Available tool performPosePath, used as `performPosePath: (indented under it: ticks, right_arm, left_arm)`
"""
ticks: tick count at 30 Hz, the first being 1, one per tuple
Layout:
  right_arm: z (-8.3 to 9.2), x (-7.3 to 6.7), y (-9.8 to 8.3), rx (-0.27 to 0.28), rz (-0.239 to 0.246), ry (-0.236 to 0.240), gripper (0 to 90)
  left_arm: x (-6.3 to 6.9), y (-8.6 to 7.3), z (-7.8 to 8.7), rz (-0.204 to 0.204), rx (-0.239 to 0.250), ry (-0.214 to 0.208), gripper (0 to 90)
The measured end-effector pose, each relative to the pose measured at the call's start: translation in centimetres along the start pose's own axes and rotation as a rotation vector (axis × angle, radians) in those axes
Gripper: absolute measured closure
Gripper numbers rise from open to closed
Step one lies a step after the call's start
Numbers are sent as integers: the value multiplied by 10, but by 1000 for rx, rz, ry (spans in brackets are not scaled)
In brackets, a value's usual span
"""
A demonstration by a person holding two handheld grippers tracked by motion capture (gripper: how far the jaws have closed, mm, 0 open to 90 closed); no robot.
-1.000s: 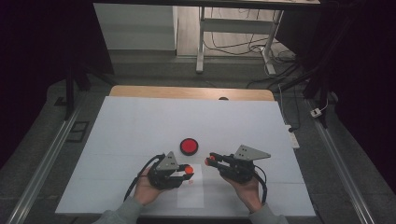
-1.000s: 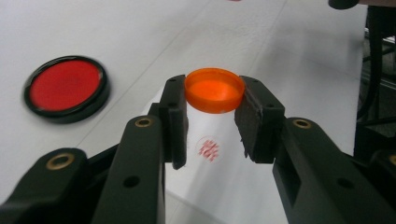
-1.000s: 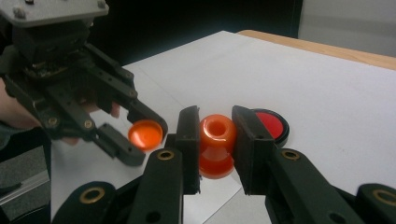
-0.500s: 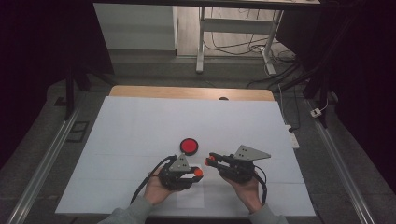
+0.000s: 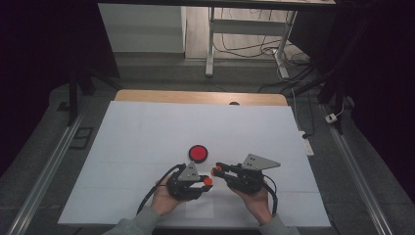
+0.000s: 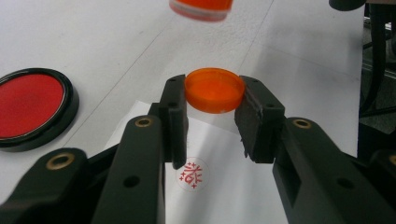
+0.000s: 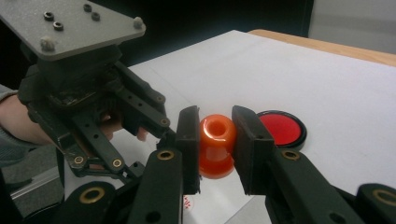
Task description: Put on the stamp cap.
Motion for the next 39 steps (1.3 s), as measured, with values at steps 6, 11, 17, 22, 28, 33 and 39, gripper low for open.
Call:
performPosePath:
  ticks: [6,11,17,22,28,33,39]
  right_arm:
    - [-4,-6,-2,-9,3,23,728]
    - [-7,-11,-2,-16,10,37,728]
    - [-10,-15,-5,-28,13,49,727]
    - [-11,-16,-6,-33,15,53,727]
    - [-12,-16,-7,-37,15,53,728]
    - [-13,-17,-8,-39,17,55,727]
    - [-14,-18,-9,-45,18,58,727]
  left_arm:
    - [-1,0,1,-7,3,11,646]
    - [-1,0,1,-10,4,17,646]
    - [-1,1,2,-6,10,18,646]
    - [-1,1,2,-5,13,20,646]
    - [-2,1,3,-4,16,21,646]
    - [-1,1,2,-4,19,18,646]
    - [-1,2,3,-3,20,20,646]
Point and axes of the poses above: each handheld gripper's, and its own axes: z roughly backward along the jaws, y roughly out of its top, x roughly to its right, the point moved 7 cm from there along -z, roughly forward along the jaws, and after that the axes turned 3 degrees about -y, right-handed, at the moved point
